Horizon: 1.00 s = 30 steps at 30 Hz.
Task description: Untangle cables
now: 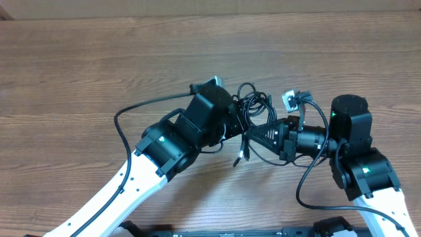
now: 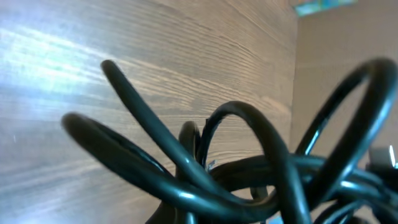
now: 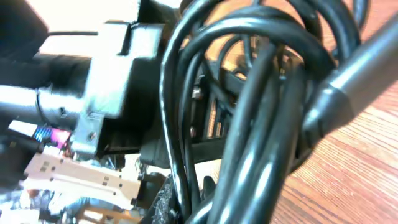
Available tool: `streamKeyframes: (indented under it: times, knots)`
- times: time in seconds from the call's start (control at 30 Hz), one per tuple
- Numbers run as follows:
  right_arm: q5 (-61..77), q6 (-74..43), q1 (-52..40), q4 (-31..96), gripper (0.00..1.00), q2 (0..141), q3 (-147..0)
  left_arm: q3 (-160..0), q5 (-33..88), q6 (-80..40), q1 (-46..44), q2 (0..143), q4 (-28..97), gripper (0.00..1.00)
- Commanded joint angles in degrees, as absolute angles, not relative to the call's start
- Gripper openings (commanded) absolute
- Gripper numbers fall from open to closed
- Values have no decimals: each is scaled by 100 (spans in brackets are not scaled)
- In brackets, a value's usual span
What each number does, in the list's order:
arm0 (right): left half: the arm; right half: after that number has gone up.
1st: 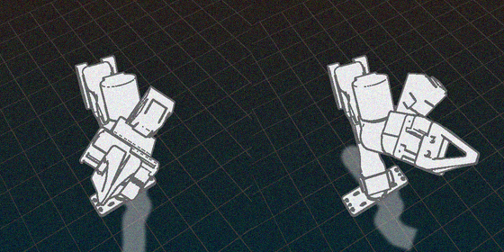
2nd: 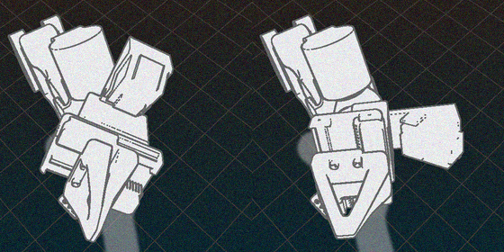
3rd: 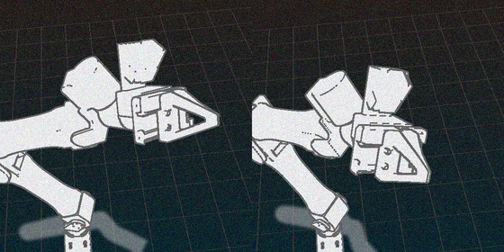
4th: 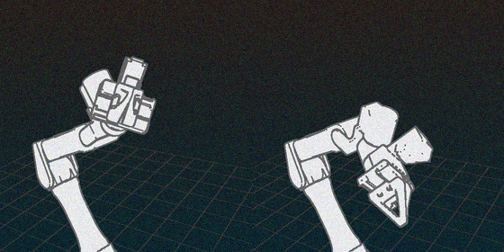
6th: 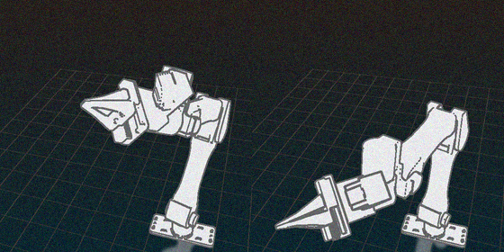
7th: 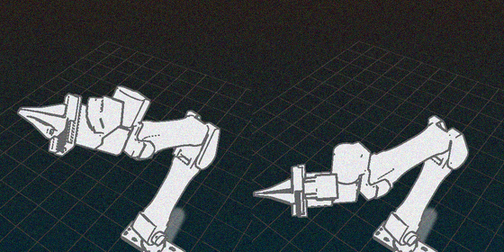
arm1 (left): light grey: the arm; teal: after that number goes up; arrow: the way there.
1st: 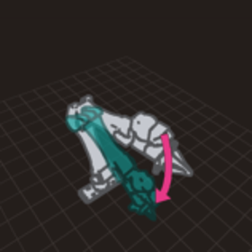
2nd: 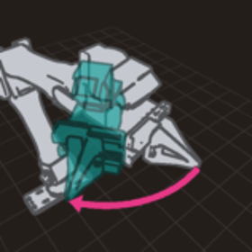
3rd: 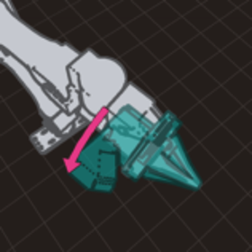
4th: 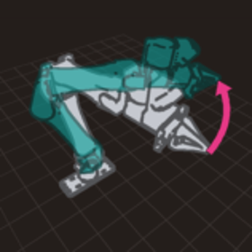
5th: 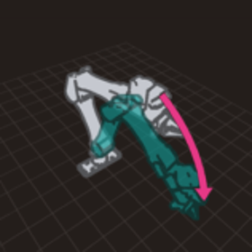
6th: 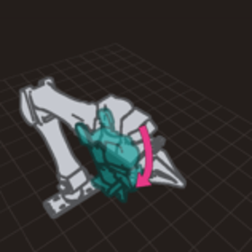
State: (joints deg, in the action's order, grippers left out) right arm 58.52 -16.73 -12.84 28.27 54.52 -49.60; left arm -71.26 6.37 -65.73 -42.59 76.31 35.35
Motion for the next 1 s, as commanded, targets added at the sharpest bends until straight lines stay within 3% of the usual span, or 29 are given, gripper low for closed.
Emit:
streamKeyframes:
  times: [0.0, 0.23, 0.6, 0.67, 0.77, 0.83, 0.97]
  knots:
    - [6718, -1079, -1313, 2751, 4, 5317, -5022, -7183, -242, -7811, -4132, 7662, 3669, 4]
    - [7513, -401, -1313, 2755, 4, 5317, -5022, -7183, -392, -7865, -4112, 7662, 3791, 4]
    - [7553, -395, -1310, 2792, 5, 5317, -5022, -7183, -484, -8917, -3940, 7660, 3747, 4]
    - [7550, -397, -1310, 2790, 17, 5317, -5022, -7183, -451, -8903, -3940, 7660, 3750, 4]
    - [7422, -401, -1310, 2794, 54, 5317, -5022, -7183, -405, -8606, -3940, 7660, 3747, 4]
    - [7358, -403, -1310, 2797, 68, 5317, -5022, -7183, -395, -8313, -3940, 7660, 3745, 4]
    - [7271, -403, -1310, 2792, 70, 5317, -5022, -7183, -285, -7905, -3940, 7660, 3579, 4]
